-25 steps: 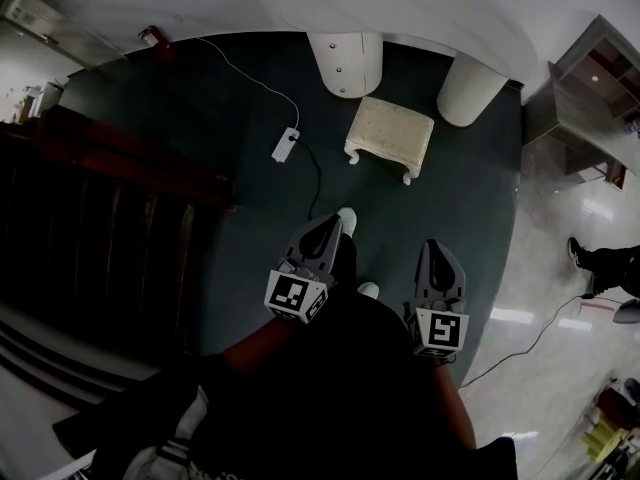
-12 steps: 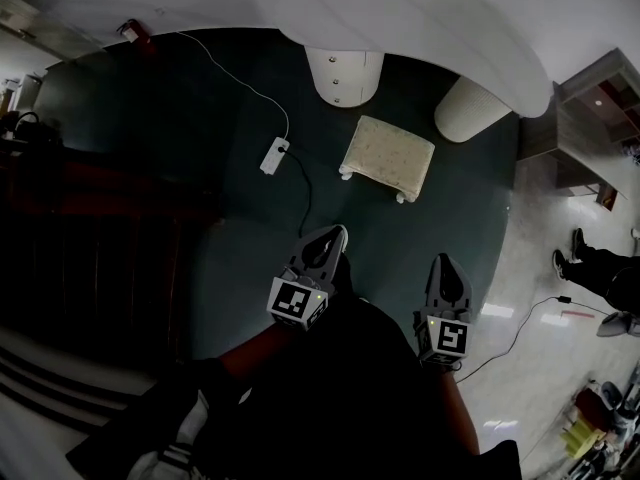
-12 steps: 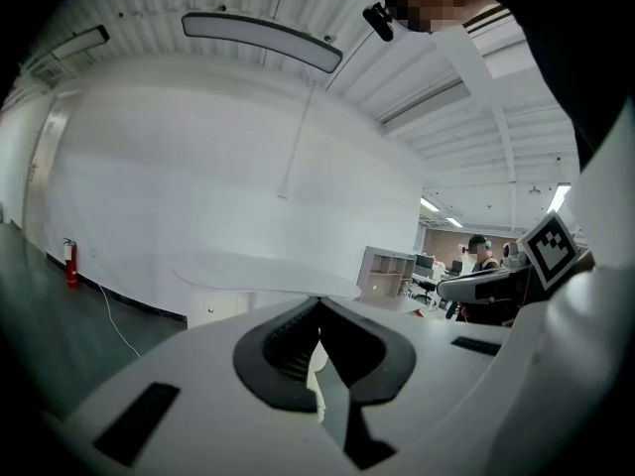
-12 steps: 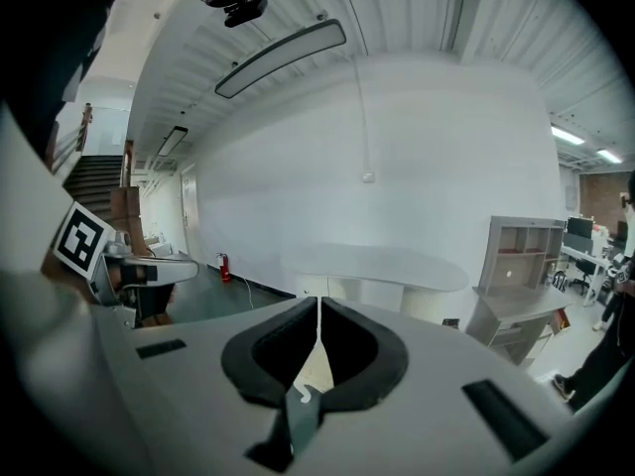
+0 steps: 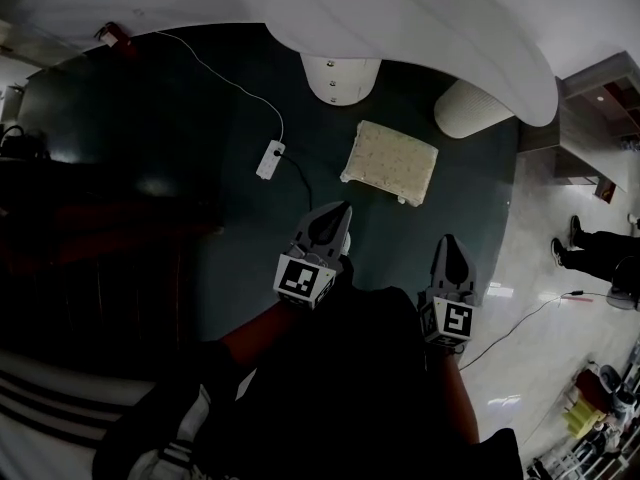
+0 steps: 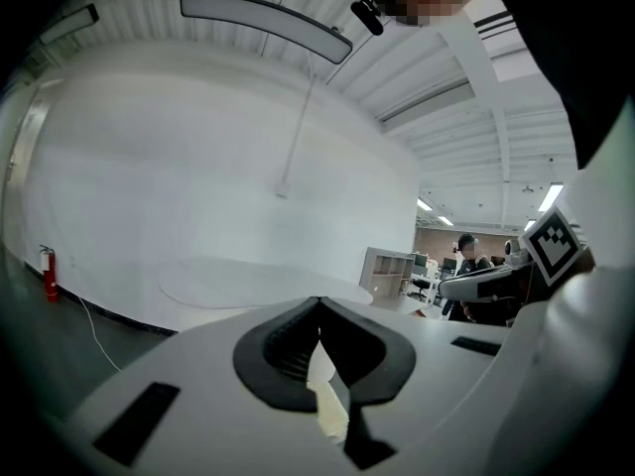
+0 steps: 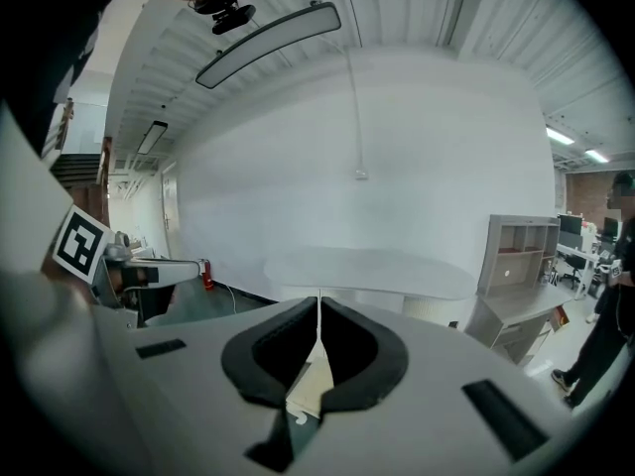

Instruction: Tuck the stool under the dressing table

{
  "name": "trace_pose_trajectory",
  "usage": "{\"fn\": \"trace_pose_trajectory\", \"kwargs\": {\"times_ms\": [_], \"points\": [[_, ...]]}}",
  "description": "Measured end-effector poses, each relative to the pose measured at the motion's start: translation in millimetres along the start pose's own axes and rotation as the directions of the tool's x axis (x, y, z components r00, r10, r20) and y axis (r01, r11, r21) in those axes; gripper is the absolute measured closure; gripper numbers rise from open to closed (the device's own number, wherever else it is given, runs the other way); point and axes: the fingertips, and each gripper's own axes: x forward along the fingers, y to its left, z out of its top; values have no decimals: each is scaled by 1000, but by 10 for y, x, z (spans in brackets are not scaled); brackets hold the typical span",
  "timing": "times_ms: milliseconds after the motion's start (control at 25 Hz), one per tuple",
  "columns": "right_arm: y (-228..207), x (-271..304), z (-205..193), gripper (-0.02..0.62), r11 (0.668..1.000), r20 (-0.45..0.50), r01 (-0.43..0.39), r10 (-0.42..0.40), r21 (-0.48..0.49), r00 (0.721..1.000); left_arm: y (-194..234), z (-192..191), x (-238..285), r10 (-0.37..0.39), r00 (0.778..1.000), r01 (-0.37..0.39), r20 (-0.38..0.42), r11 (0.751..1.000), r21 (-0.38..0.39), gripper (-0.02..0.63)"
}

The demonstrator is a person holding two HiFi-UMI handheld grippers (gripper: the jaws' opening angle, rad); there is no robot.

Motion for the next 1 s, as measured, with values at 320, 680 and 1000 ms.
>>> {"fn": "trace_pose_trajectory", "kwargs": {"times_ms": [320, 680, 1000], "points": [[-97, 298, -277, 557, 999, -75, 26, -24, 23, 997, 399, -300, 171, 35, 998, -36, -47, 999, -19, 591], [-546, 792, -1018, 557, 999, -99, -26, 29, 25, 995, 380, -745, 685, 26, 996, -23, -89, 999, 39, 590], [-1060, 1477, -1817, 557, 981, -183, -120, 148, 155, 972, 462, -1571, 1399, -4, 962, 37, -272, 993, 115, 589]]}}
